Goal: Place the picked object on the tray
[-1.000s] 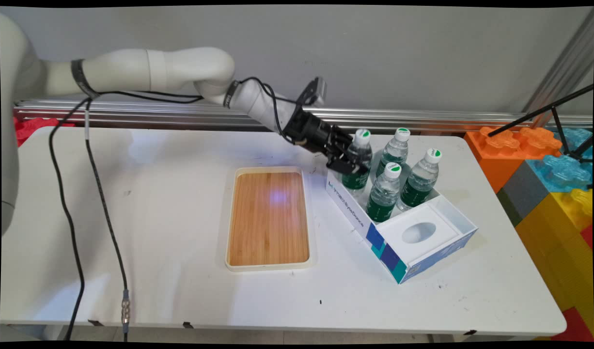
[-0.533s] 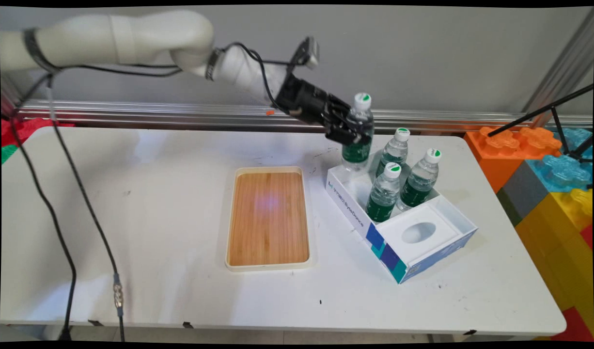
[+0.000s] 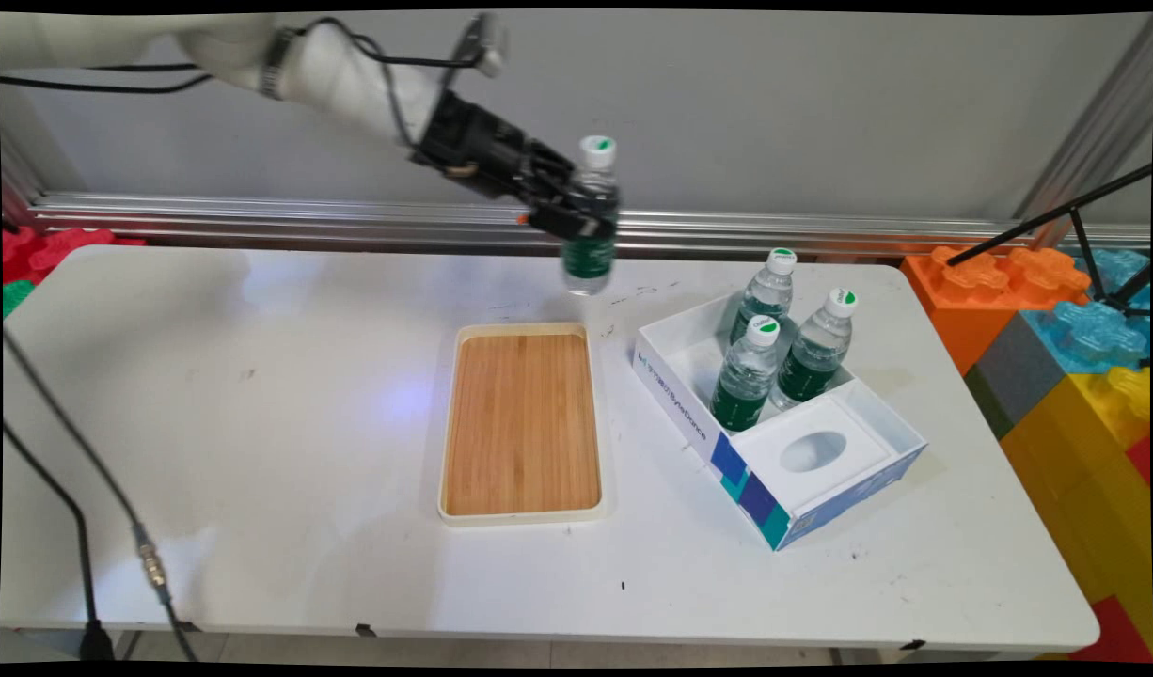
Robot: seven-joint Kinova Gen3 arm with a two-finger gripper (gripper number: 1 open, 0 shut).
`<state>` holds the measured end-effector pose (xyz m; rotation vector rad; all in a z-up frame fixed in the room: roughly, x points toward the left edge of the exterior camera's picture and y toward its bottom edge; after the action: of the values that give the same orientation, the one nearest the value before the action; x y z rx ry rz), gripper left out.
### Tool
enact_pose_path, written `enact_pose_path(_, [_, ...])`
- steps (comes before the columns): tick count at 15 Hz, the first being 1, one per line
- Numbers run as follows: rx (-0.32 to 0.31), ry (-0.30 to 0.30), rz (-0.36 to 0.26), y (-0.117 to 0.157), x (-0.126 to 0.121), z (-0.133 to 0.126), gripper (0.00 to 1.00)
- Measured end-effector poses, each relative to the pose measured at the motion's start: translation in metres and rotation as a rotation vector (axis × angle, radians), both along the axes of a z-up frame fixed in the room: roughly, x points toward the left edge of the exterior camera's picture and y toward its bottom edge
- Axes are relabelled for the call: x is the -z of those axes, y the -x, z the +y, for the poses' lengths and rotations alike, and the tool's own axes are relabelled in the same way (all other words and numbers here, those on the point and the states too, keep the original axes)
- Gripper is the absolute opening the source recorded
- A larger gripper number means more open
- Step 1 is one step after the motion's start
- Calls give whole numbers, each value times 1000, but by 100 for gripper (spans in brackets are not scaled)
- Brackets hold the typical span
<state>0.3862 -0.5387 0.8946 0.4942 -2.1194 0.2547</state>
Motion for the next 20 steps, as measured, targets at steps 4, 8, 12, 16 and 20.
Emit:
enact_pose_path(4, [-33, -14, -24, -50, 7, 20, 0])
enact_pose_path(8, [-39, 0, -23, -74, 26, 28, 0])
enact_pose_path(12, [-36, 5, -15, -78, 62, 26, 0])
enact_pose_path(16, [-22, -28, 2, -76, 104, 19, 0])
enact_pose_path(20, [-13, -54, 16, -75, 126, 14, 0])
